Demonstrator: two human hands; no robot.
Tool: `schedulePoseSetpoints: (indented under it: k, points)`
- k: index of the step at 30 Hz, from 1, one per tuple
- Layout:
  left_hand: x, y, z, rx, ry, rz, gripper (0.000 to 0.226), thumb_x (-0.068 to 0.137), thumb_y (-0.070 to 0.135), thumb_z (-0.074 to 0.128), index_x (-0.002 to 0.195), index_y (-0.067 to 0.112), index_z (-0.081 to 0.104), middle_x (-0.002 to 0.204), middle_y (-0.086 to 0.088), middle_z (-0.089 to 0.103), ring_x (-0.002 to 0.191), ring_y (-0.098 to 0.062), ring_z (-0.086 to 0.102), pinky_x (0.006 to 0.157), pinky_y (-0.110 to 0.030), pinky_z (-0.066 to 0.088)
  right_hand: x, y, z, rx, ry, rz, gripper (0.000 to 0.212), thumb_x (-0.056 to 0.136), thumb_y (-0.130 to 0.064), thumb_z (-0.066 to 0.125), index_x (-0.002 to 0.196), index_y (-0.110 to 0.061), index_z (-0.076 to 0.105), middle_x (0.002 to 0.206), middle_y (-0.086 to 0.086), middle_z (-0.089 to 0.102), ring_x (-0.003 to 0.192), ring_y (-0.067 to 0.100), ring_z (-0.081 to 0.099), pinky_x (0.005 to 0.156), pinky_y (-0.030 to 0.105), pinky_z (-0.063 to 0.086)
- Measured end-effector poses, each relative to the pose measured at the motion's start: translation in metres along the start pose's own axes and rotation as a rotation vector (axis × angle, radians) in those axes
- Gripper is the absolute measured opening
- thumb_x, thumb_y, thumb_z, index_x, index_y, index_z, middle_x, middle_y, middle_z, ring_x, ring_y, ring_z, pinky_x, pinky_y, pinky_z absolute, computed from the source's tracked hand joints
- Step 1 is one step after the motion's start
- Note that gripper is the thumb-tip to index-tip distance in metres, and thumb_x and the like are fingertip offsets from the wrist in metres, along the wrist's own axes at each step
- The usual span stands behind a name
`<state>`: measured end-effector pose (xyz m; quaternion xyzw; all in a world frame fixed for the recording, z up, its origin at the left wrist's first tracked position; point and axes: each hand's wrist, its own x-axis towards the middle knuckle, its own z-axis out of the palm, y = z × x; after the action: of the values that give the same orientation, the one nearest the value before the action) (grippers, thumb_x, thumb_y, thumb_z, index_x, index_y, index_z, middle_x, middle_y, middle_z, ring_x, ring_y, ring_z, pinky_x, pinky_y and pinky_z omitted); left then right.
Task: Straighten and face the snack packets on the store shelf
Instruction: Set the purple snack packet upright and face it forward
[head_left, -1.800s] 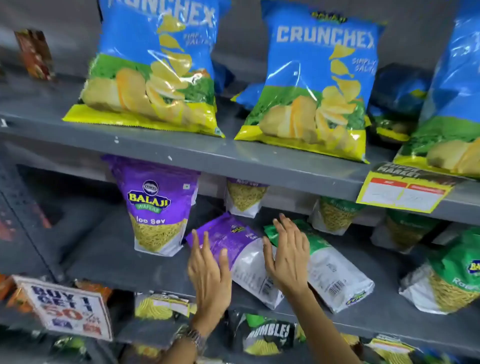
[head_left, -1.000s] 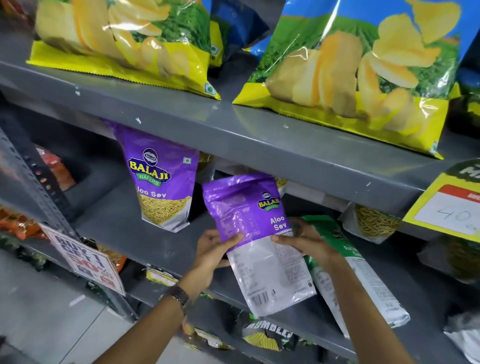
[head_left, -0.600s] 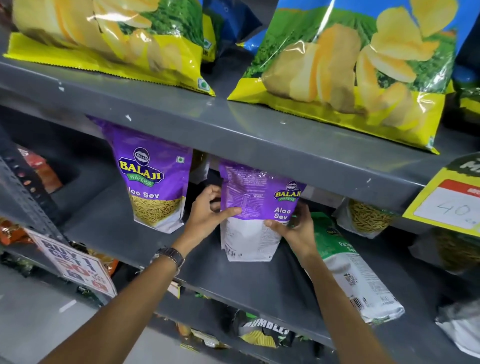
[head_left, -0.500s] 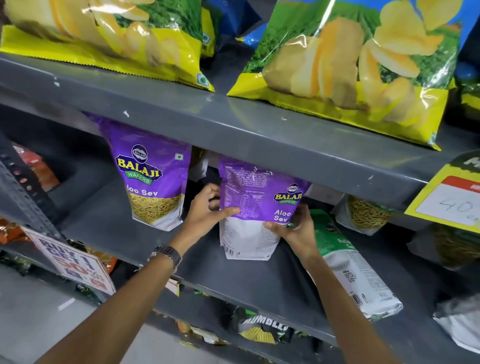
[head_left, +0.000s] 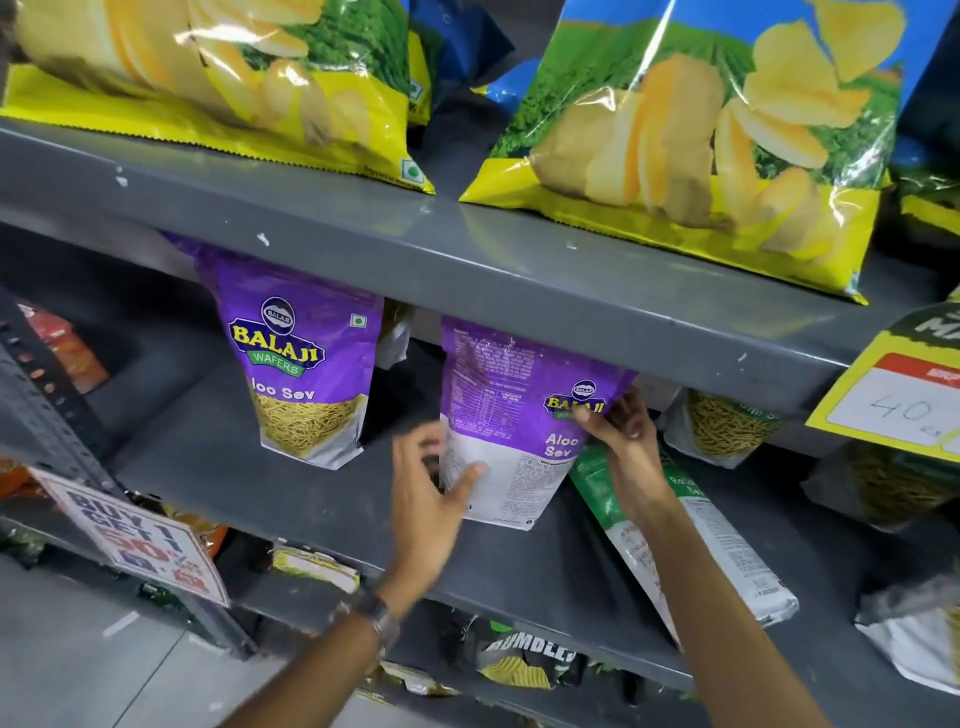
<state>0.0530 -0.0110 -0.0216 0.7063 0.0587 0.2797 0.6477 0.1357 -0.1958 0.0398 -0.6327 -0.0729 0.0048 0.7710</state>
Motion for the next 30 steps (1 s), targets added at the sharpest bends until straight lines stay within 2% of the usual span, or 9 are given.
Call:
schedulePoseSetpoints:
  k: [3, 8, 12, 17, 20, 23, 26, 28, 30]
  points:
    - [-0.038, -0.003, 0.027, -0.012, -0.102, -0.056, 0.064, 0.068, 0.034, 0.078, 0.118, 0.037, 0.039, 0.117, 0.009, 0.05, 0.104, -0.003, 0.052, 0.09, -0.032, 0.047, -0.002, -0.007, 0.006, -0.042, -0.02, 0.03, 0.079, 0.042, -0.028, 0.091, 0.108, 0.0, 0.06, 0.091, 0.002, 0.075, 0.088, 0.02, 0.07, 0.077, 0.028, 0.055]
    - [-0.054, -0.009, 0.053, 0.054, -0.245, -0.037, 0.114, 0.062, 0.017, 0.082, 0.145, 0.019, 0.004, 0.148, 0.002, 0.015, 0.137, -0.002, 0.019, 0.109, -0.004, 0.016, -0.024, -0.008, 0.019, -0.073, 0.03, -0.021, 0.039, 0.063, -0.001, 0.075, 0.099, -0.01, 0.063, 0.09, 0.002, 0.075, 0.087, 0.02, 0.07, 0.079, 0.033, 0.055]
    - [-0.044, -0.009, 0.049, 0.092, -0.265, -0.014, 0.119, 0.054, 0.038, 0.08, 0.141, 0.03, -0.002, 0.155, -0.008, 0.011, 0.14, -0.01, 0.012, 0.116, -0.027, 0.017, -0.053, -0.009, 0.031, -0.062, -0.005, -0.043, 0.052, 0.068, -0.006, 0.072, 0.118, -0.01, 0.057, 0.107, 0.002, 0.071, 0.1, 0.017, 0.067, 0.083, 0.027, 0.055]
    - [-0.018, -0.019, 0.036, 0.125, -0.221, -0.077, 0.119, 0.049, 0.05, 0.081, 0.145, 0.026, 0.014, 0.148, -0.009, 0.032, 0.136, -0.023, 0.035, 0.109, -0.047, 0.037, -0.078, -0.005, 0.045, -0.124, -0.075, -0.02, 0.038, 0.071, -0.012, 0.069, 0.107, -0.01, 0.058, 0.102, 0.001, 0.068, 0.097, 0.01, 0.063, 0.082, 0.022, 0.051]
    - [0.004, -0.015, 0.023, 0.04, -0.229, -0.18, 0.115, 0.046, 0.038, 0.09, 0.142, 0.025, 0.028, 0.134, 0.005, 0.049, 0.123, -0.015, 0.051, 0.098, -0.031, 0.045, -0.08, -0.008, 0.05, -0.146, -0.101, -0.012, 0.049, 0.067, -0.023, 0.07, 0.111, -0.005, 0.056, 0.11, 0.007, 0.066, 0.103, 0.012, 0.062, 0.085, 0.023, 0.052]
    - [0.028, -0.019, 0.002, -0.045, -0.319, -0.235, 0.106, 0.037, 0.045, 0.086, 0.129, 0.029, 0.036, 0.115, 0.014, 0.057, 0.109, -0.011, 0.058, 0.088, -0.017, 0.045, -0.066, -0.008, 0.051, -0.144, 0.052, -0.072, 0.045, 0.067, -0.012, 0.071, 0.109, -0.008, 0.054, 0.103, 0.009, 0.066, 0.092, 0.014, 0.063, 0.077, 0.018, 0.052]
    - [0.049, -0.028, -0.016, 0.066, -0.489, -0.222, 0.084, 0.034, 0.054, 0.082, 0.107, 0.043, 0.041, 0.111, 0.01, 0.06, 0.108, -0.012, 0.058, 0.093, -0.028, 0.049, -0.041, -0.001, 0.046, -0.239, 0.23, -0.099, 0.067, 0.061, -0.006, 0.081, 0.119, -0.012, 0.047, 0.113, 0.007, 0.058, 0.101, 0.02, 0.058, 0.081, 0.024, 0.053]
    - [0.06, -0.03, -0.024, 0.163, -0.561, -0.14, 0.088, 0.036, 0.061, 0.079, 0.114, 0.036, 0.047, 0.115, 0.008, 0.054, 0.115, -0.014, 0.047, 0.099, -0.034, 0.042, -0.028, 0.007, 0.042, -0.33, 0.237, -0.058, 0.088, 0.055, -0.012, 0.087, 0.129, -0.016, 0.04, 0.126, 0.006, 0.055, 0.114, 0.021, 0.056, 0.095, 0.037, 0.05]
    - [0.068, -0.029, -0.03, 0.222, -0.582, -0.05, 0.097, 0.038, 0.064, 0.071, 0.124, 0.023, 0.052, 0.117, 0.009, 0.044, 0.113, -0.011, 0.035, 0.096, -0.024, 0.032, -0.021, 0.011, 0.04, -0.373, 0.216, -0.009, 0.099, 0.05, -0.019, 0.09, 0.132, -0.019, 0.036, 0.13, 0.004, 0.055, 0.121, 0.019, 0.054, 0.101, 0.039, 0.045]
